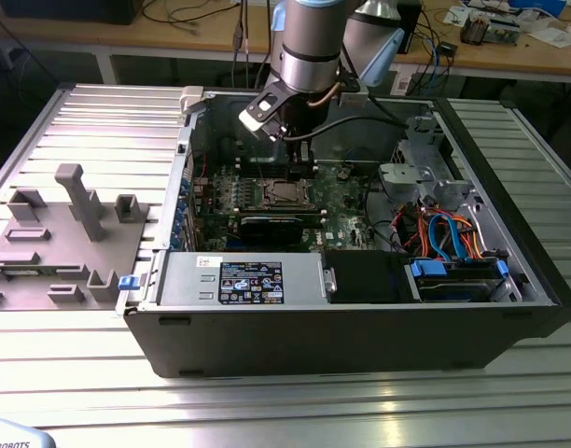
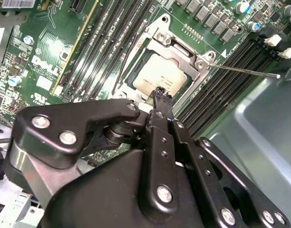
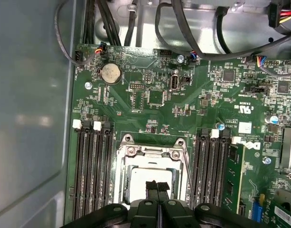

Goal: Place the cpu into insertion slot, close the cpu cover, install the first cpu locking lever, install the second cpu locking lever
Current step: 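Close the cpu cover, then install the first cpu locking lever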

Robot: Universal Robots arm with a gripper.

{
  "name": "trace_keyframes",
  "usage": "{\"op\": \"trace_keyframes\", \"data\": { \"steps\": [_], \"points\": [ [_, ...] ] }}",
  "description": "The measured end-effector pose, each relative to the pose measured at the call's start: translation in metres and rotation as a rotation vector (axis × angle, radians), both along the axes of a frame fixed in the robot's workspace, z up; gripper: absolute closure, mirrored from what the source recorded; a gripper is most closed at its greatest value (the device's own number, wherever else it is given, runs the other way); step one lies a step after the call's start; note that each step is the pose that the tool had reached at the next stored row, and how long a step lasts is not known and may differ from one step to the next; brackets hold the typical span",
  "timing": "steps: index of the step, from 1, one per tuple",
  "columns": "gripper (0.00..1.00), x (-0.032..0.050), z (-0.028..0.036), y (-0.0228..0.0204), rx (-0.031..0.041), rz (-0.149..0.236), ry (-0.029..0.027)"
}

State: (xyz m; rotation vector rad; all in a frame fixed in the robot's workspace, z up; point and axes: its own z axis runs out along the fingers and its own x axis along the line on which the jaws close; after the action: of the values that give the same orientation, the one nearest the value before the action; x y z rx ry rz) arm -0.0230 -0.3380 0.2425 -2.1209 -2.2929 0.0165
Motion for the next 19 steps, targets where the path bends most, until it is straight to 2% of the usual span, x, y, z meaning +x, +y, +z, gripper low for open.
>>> {"op": "trace_keyframes", "data": {
  "steps": [10,18,19],
  "points": [
    [0.89,0.0000,0.0009,0.0000,-0.0007,0.003,0.0001],
    [0.89,0.0000,0.0008,0.0000,-0.0037,0.077,0.0000],
    [0.89,0.0000,0.0008,0.0000,-0.0038,0.096,0.0000]
  ]
}}
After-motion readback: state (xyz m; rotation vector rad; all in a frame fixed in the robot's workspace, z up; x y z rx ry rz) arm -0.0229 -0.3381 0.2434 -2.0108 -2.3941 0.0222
